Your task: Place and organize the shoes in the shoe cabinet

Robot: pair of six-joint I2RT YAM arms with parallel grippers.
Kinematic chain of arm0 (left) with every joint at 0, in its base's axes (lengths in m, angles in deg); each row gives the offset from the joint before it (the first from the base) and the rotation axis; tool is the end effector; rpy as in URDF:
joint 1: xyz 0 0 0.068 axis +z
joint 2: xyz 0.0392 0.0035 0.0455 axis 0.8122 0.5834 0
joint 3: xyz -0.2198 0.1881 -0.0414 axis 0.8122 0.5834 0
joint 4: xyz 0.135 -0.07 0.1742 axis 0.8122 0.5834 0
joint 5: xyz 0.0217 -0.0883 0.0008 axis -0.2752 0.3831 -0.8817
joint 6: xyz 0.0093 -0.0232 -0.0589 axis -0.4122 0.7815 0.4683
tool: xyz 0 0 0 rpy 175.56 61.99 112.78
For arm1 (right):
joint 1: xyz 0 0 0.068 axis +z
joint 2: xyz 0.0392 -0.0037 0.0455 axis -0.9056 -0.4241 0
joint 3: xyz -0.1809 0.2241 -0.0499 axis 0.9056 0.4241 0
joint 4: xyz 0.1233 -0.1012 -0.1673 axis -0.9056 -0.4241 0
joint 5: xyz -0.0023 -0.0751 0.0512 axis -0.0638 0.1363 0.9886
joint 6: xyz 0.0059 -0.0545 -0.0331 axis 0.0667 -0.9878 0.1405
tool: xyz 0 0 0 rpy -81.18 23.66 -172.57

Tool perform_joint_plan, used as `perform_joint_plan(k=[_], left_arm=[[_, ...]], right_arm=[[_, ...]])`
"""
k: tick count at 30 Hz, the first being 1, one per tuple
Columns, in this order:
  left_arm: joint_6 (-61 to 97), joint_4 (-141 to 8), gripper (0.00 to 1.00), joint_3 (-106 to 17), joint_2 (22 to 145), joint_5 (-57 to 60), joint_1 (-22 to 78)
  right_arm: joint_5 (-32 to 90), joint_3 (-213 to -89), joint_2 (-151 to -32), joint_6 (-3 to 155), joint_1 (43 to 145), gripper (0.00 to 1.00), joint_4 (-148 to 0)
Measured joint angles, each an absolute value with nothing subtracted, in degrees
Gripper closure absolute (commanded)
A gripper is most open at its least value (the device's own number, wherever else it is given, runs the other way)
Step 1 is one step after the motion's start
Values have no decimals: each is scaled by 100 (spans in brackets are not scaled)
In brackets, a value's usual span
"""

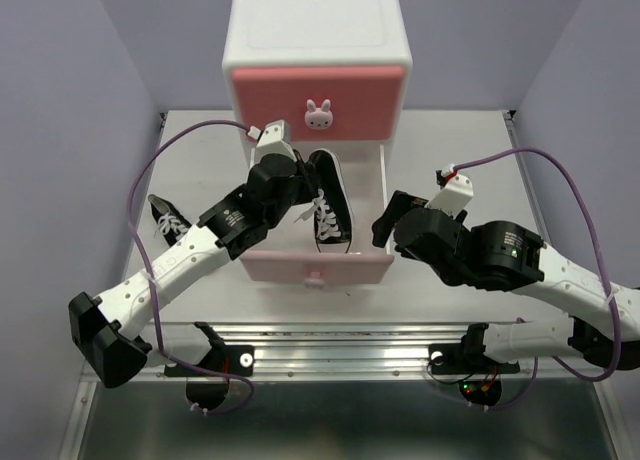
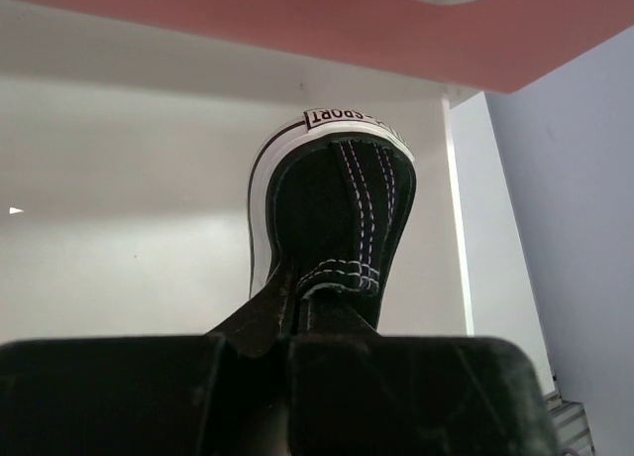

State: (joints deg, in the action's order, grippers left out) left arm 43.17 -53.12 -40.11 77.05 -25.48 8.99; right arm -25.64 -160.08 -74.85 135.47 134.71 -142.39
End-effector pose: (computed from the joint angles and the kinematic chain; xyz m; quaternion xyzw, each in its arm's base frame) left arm 0.1857 -0.1654 0.4107 -0.0461 0.7721 -0.3153 0.5498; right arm 0.0853 0.1274 0.4190 0.1136 0.8626 0.1632 0.4651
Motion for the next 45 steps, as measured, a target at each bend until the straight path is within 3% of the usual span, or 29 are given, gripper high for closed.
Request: perform_joint_plan(k=[36,40,45], left_arm=[[3969,-5614,100,-3847,8936,-2524,835],[4020,-5603,72,-3967,9161,-2631,849],[4111,-5559,48,-4120,9274,-2782,849]], right_arm=[[-2599,-15933,-7465,13613,13471,0,-14399],[-2636,-15933,-7465,13615,13471,0,-14401],[-2724,-15933,-7465,13615,13471,0,-14401]])
